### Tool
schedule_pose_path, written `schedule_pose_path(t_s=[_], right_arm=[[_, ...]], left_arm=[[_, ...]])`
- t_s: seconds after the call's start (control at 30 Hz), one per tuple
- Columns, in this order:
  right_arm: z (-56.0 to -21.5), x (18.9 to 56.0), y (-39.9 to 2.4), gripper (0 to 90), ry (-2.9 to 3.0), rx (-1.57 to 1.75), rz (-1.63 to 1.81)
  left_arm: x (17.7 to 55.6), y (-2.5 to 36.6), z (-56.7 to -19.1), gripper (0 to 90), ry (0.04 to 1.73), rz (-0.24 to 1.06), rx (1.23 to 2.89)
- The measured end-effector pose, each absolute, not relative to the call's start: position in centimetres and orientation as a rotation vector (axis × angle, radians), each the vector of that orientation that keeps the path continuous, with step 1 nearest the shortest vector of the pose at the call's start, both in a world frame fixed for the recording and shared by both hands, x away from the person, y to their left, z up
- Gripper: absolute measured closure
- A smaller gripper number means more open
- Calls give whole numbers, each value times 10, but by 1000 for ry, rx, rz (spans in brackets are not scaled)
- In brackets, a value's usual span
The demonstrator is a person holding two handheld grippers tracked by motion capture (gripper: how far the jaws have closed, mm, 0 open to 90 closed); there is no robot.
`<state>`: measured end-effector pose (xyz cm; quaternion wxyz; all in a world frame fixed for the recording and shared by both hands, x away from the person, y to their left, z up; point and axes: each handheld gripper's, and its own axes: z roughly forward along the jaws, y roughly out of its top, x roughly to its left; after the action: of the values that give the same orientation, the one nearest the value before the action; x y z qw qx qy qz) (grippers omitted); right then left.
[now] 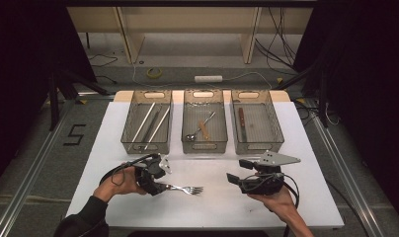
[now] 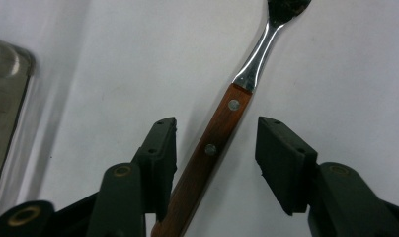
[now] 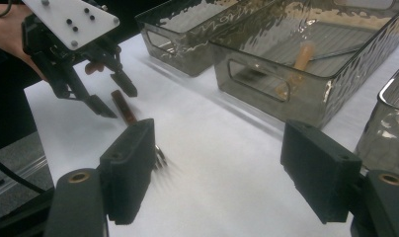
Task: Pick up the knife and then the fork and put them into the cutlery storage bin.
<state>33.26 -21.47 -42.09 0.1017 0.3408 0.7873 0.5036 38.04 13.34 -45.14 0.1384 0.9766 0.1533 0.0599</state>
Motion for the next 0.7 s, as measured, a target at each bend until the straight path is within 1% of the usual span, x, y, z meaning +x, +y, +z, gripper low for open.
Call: schedule_pose_path(t_s=[0.2, 0.57, 0.7], right_arm=[[-421, 333, -214, 306, 2335, 1002, 1481], [-421, 334, -214, 309, 2337, 1007, 1481], [-422, 335, -214, 310, 2341, 1005, 1477]], left_arm=[[383, 132, -457, 571, 406, 160, 2850], [385, 131, -461, 643, 363, 135, 2880], [385, 130, -462, 699, 342, 105, 2884]])
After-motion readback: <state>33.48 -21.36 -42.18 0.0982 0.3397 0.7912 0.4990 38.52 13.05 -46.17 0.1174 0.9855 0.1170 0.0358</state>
